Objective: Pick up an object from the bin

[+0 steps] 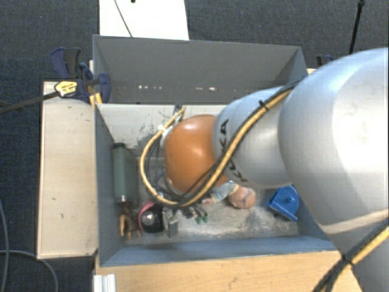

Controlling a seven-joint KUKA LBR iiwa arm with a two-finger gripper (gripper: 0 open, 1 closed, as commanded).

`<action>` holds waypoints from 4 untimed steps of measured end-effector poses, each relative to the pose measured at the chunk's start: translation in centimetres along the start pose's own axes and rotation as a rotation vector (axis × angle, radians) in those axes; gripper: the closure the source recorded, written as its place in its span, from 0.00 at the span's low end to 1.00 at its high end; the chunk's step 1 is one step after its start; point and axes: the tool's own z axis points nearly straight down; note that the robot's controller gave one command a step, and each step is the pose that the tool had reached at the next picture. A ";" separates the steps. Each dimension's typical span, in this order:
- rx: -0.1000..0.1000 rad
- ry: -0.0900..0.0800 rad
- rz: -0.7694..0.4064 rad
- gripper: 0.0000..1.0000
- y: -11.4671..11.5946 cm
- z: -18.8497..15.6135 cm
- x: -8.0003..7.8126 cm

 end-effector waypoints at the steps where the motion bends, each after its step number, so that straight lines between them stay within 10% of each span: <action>1: 0.000 0.006 0.026 1.00 1.1 -3.9 -1.0; 4: 0.000 -0.019 0.032 1.00 1.3 -9.8 -2.1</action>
Offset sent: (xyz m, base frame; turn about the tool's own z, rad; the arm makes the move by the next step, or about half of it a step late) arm 0.0167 0.0354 0.0612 0.0380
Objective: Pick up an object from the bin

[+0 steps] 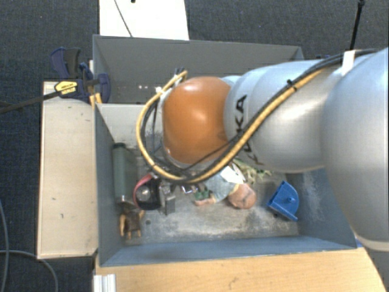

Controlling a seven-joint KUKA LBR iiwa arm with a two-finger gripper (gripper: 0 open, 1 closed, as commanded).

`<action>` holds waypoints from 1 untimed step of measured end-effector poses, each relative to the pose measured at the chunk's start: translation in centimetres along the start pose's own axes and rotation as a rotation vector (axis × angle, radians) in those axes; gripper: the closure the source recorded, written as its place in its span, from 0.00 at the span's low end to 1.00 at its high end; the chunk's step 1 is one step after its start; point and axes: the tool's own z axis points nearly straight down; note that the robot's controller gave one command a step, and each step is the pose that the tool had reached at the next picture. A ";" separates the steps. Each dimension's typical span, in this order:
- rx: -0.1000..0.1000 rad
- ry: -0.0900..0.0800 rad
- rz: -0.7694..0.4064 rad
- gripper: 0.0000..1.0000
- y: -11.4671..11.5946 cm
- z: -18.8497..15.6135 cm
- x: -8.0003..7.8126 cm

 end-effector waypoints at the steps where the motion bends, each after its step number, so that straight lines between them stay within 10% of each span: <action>1: 0.000 0.031 -0.019 1.00 -1.0 -0.6 0.7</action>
Offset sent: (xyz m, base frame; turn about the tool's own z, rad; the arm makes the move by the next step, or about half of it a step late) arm -0.0210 0.0316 -0.0980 -0.1648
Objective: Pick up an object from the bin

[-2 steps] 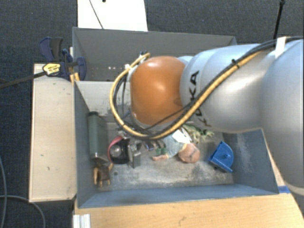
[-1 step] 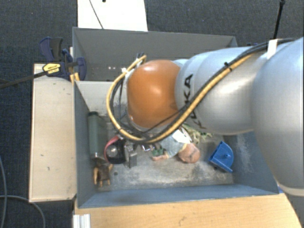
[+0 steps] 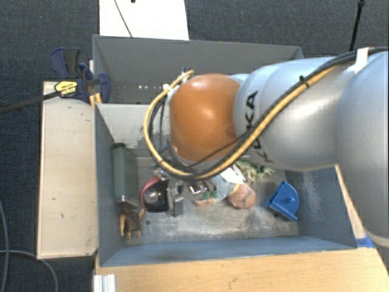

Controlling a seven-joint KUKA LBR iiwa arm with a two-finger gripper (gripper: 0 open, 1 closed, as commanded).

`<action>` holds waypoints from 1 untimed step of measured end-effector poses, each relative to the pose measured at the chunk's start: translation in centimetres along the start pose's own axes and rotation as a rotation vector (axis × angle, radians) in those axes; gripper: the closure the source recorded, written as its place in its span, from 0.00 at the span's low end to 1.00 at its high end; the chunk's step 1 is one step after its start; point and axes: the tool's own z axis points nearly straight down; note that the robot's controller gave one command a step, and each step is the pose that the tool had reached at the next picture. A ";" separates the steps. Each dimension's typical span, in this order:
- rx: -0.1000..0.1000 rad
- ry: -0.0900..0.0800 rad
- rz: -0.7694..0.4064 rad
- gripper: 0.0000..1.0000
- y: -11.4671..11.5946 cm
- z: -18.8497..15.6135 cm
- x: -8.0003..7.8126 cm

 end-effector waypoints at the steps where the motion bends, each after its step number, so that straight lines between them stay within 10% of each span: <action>1: 0.001 -0.033 -0.048 1.00 1.2 0.4 -0.6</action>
Offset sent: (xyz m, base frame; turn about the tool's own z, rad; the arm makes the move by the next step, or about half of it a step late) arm -0.0173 0.0036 0.1247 -0.0363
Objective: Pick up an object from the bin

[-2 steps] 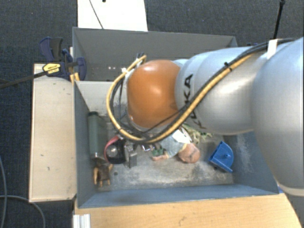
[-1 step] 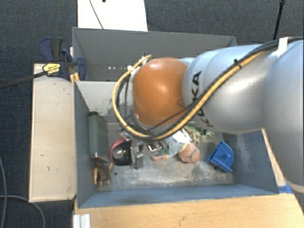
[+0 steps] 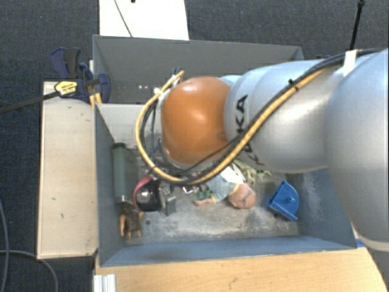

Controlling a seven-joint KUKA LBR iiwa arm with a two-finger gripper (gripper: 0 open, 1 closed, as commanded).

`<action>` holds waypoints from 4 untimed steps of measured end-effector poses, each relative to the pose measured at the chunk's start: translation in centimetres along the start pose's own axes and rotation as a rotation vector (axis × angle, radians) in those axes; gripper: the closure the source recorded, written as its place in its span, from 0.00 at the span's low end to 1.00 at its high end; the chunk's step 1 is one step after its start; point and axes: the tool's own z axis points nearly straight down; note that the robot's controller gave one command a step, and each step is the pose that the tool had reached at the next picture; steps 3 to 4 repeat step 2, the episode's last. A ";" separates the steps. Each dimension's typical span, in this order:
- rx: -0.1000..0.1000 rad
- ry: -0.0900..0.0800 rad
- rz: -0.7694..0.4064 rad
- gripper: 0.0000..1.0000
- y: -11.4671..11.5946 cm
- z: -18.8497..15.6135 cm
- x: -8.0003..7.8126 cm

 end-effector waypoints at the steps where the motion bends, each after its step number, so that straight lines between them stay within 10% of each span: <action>1: -0.001 0.028 -0.003 1.00 0.1 -2.2 1.2; 2: -0.001 0.018 -0.011 1.00 -1.6 -9.4 -1.3; 4: -0.001 0.018 -0.011 1.00 -1.6 -9.4 -1.3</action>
Offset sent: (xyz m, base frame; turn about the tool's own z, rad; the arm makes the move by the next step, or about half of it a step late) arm 0.0357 -0.0163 0.1349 -0.0164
